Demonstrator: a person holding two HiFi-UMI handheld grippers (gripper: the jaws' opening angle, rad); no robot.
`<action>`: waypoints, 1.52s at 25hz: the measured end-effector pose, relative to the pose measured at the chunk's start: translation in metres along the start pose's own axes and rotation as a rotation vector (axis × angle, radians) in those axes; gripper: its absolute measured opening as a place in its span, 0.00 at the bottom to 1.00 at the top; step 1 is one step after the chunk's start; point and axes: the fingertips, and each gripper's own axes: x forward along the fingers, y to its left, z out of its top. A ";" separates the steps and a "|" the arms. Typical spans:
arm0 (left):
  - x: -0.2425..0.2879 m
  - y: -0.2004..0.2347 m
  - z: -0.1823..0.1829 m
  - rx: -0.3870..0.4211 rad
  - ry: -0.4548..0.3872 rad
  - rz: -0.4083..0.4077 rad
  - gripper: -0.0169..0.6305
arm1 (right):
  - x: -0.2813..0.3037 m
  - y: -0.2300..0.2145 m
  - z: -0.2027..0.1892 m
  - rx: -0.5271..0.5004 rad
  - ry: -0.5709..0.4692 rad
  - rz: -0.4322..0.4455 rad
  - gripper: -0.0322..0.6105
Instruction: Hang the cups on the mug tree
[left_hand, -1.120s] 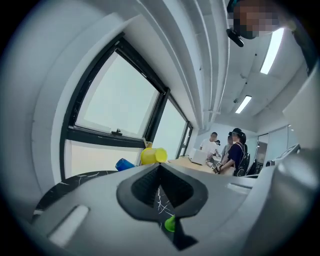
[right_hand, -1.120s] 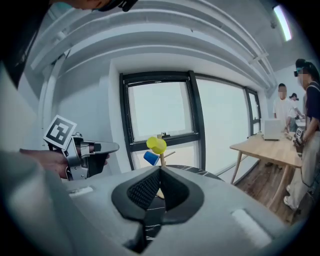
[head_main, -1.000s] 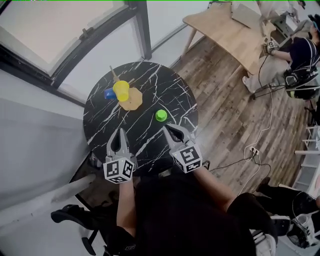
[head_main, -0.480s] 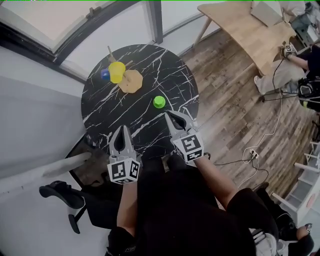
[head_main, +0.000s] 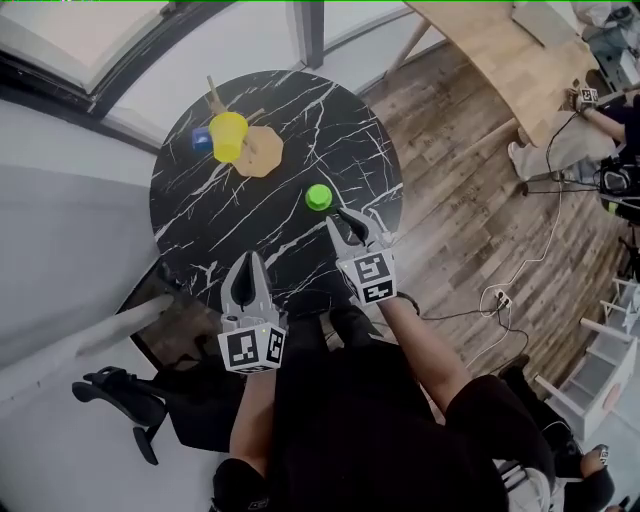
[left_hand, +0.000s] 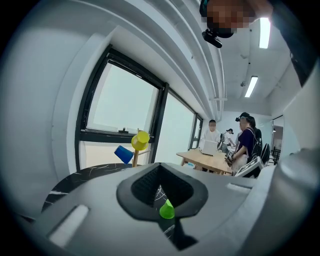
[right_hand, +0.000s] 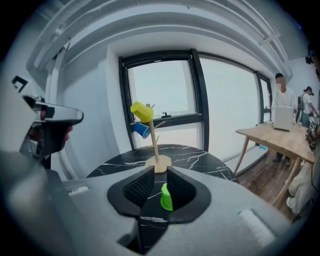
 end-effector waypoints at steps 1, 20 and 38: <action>0.001 0.001 -0.001 -0.004 0.005 0.001 0.03 | 0.008 -0.001 -0.008 0.001 0.017 -0.003 0.18; 0.006 0.022 -0.021 -0.039 0.059 -0.027 0.03 | 0.118 -0.022 -0.106 -0.018 0.251 -0.101 0.44; -0.023 0.009 0.002 -0.033 -0.009 0.006 0.03 | 0.063 -0.013 -0.057 0.015 0.133 -0.051 0.39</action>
